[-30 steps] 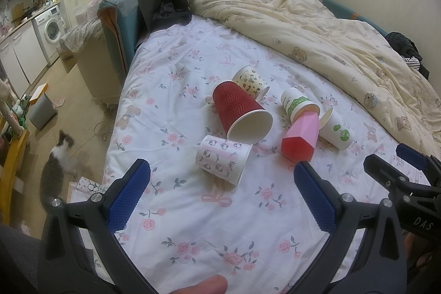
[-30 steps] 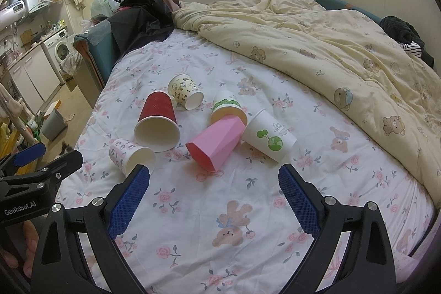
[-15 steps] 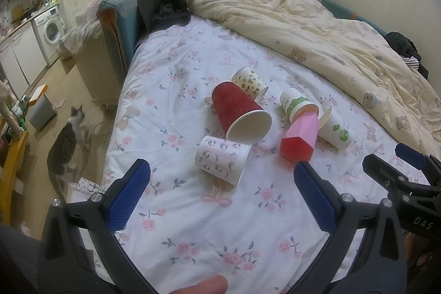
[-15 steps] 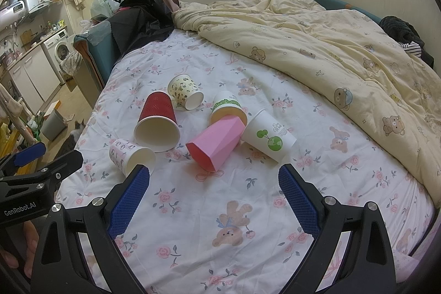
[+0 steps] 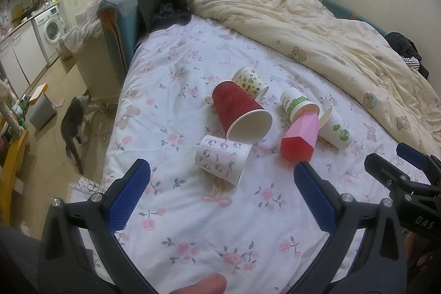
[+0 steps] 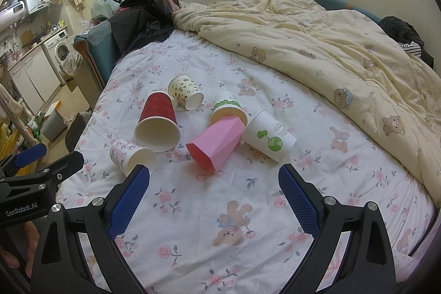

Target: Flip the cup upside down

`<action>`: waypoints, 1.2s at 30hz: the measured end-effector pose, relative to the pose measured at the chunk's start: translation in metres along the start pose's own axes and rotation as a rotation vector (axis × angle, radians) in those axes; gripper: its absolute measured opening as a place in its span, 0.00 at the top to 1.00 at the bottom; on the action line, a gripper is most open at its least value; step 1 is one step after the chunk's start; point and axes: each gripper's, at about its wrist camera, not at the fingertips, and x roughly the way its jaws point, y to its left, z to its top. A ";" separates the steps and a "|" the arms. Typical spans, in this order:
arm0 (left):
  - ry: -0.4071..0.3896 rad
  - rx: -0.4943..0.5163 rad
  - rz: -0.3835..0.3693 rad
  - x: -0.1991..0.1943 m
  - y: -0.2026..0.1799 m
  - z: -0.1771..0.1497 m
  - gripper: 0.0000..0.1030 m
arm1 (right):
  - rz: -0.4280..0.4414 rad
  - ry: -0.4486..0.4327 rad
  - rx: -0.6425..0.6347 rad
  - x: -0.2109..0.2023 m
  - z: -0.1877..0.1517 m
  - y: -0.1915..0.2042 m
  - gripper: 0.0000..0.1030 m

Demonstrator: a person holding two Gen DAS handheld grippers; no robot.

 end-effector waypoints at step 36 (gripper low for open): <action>0.136 0.004 0.013 0.094 0.007 0.097 0.00 | 0.093 0.212 0.143 0.102 0.100 -0.057 0.06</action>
